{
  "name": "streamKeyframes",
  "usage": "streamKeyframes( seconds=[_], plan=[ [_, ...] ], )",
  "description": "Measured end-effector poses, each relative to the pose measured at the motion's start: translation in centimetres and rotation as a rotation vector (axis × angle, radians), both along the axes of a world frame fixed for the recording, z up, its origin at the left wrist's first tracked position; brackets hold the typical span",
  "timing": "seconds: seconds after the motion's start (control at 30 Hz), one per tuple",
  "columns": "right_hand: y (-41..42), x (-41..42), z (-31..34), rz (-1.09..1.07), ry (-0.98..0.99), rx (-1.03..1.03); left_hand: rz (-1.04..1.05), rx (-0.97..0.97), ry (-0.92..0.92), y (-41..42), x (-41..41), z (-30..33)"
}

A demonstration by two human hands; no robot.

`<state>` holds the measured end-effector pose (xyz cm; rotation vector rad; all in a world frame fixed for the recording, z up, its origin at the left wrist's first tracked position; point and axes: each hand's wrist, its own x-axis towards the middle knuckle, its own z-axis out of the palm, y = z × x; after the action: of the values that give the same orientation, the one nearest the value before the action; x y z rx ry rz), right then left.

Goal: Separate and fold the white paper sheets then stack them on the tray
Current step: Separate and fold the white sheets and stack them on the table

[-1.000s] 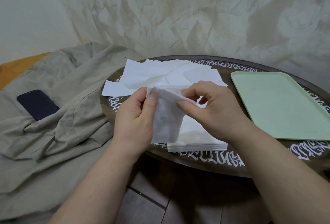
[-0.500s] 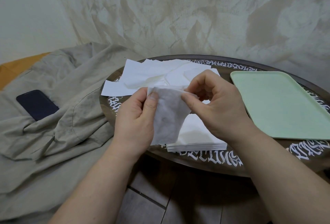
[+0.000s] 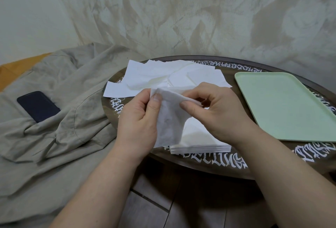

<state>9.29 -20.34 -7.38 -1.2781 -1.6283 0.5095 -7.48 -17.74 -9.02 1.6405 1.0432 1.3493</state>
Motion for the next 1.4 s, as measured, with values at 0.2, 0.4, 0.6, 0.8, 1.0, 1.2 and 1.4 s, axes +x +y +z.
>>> streamKeyframes(
  seconds=[0.2,0.4,0.6,0.8,1.0,1.2,1.4],
  plan=[
    [0.0,0.1,0.4,-0.045,0.212,-0.122,-0.051,0.001,-0.006,-0.1,0.0,0.2],
    [0.0,0.3,0.5,0.015,0.462,-0.242,-0.134,-0.021,-0.011,-0.3,0.0,0.7],
    [0.2,0.5,0.4,0.083,0.532,-0.277,-0.100,0.006,0.016,-0.1,-0.1,0.5],
    [-0.5,0.4,0.5,0.088,0.245,-0.212,-0.088,0.060,0.212,-0.2,-0.5,0.6],
    [-0.7,1.2,0.7,0.199,0.239,-0.465,-0.086,-0.002,0.092,-0.2,-0.1,0.8],
    [-0.9,3.6,0.2,0.012,0.350,-0.681,0.033,-0.410,-0.248,1.4,0.4,-0.7],
    [-0.6,6.0,-0.9,-0.114,0.607,-0.760,0.039,-0.553,-0.201,2.2,2.1,-3.0]
  ],
)
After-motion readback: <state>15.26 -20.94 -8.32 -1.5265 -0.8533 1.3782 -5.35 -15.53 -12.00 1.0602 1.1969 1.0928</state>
